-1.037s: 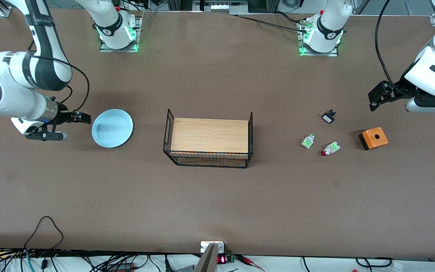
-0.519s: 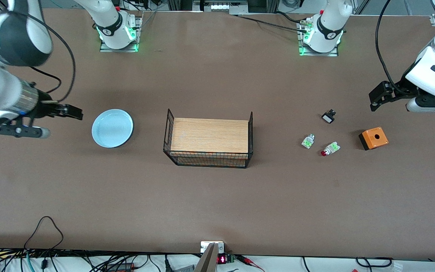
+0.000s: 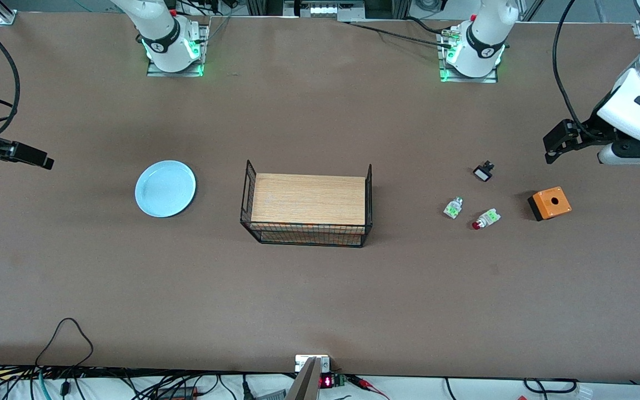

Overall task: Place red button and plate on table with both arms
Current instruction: 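Open the right gripper and draw it back from the plate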

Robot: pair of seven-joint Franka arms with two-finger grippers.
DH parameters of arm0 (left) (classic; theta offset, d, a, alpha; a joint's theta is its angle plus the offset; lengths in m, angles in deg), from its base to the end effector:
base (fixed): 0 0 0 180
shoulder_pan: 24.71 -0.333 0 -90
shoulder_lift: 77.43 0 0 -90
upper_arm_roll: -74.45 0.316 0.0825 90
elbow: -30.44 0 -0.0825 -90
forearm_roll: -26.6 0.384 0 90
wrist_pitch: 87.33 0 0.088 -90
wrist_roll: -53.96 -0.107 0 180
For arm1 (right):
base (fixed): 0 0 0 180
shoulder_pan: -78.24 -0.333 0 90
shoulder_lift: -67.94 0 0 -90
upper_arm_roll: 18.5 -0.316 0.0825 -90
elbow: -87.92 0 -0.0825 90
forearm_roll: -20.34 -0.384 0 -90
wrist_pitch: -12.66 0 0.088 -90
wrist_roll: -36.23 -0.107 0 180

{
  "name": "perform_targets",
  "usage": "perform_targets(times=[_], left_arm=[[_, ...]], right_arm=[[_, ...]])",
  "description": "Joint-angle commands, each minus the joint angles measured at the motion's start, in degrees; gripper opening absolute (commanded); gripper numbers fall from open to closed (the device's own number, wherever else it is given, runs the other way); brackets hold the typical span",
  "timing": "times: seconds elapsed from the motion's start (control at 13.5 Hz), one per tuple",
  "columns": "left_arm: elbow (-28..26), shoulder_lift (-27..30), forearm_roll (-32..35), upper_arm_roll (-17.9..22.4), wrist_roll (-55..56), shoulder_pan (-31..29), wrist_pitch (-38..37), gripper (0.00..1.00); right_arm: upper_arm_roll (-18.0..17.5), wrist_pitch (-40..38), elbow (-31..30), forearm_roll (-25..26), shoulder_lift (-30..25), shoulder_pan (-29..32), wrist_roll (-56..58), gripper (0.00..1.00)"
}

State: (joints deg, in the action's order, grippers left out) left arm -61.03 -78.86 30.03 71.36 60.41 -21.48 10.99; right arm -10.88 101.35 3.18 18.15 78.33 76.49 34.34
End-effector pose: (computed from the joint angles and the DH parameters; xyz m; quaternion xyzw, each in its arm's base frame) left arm 0.5729 -0.0575 0.6118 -0.9985 0.0018 -0.0502 0.0237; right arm 0.6010 -0.0508 0.5614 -0.9961 0.0678 0.0551 0.0090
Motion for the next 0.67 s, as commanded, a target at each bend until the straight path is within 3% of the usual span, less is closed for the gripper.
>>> perform_targets(times=[0.0, 0.3, 0.59], left_arm=[[0.07, 0.37, -1.05, 0.54, -1.00, -0.16, -0.41, 1.00], [0.33, 0.46, -0.53, 0.54, -1.17, -0.16, -0.24, 1.00], [0.33, 0.55, -0.35, 0.72, -1.26, -0.25, -0.24, 1.00]], right_arm=[[-0.41, -0.80, -0.78, 0.78, -1.51, -0.18, 3.65, 1.00], [-0.50, 2.80, -7.36, 0.78, -6.43, -0.19, 3.47, 1.00], [-0.59, 2.45, -7.90, 0.78, -7.14, -0.10, 3.47, 1.00]])
